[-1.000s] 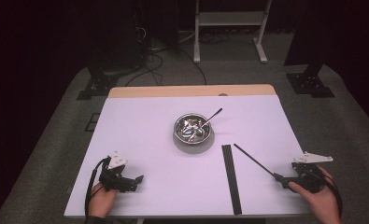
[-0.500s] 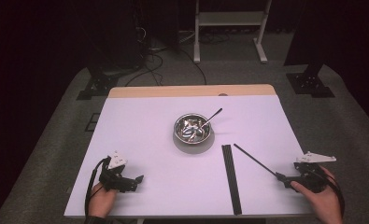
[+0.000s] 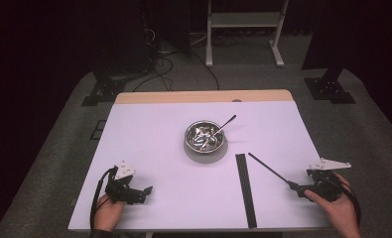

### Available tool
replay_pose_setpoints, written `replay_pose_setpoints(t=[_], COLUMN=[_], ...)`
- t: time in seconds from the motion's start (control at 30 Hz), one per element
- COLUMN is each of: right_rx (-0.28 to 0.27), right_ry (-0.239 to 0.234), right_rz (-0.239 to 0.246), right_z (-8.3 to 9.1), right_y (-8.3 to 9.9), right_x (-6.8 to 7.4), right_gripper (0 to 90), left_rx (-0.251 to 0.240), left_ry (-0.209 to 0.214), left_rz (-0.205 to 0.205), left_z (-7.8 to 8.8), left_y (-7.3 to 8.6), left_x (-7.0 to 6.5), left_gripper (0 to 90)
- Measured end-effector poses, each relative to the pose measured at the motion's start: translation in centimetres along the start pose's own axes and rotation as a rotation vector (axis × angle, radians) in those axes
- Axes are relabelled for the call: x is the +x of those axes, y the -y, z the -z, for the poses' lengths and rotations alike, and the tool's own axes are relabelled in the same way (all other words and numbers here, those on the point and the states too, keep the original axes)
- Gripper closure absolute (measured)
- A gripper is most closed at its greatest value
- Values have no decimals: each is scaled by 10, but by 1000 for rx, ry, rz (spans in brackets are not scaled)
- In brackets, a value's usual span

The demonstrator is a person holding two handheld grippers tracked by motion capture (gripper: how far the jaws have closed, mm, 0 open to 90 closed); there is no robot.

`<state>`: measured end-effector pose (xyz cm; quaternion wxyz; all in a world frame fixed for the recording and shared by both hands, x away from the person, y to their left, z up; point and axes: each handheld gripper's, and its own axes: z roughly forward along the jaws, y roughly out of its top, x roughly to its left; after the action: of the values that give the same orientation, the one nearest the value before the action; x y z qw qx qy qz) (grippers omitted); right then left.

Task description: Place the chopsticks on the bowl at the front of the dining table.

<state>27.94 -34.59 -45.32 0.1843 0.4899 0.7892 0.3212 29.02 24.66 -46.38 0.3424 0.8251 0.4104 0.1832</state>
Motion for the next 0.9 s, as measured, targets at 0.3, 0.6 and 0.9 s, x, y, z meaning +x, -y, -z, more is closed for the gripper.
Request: replay_pose_setpoints(t=[0.3, 0.6, 0.9], right_rx=[-1, -2, -9], right_ry=[-19, -49, -60], right_rz=[28, 53, 63], right_z=[-9, -17, -21], right_y=[-9, -16, -22], right_x=[6, 13, 16], right_gripper=[133, 132, 132], left_rx=[0, 0, 0], left_ry=[0, 0, 0], left_rz=[0, 1, 1], left_z=[0, 0, 0], left_y=[0, 0, 0], left_x=[0, 0, 0], left_gripper=[0, 0, 0])
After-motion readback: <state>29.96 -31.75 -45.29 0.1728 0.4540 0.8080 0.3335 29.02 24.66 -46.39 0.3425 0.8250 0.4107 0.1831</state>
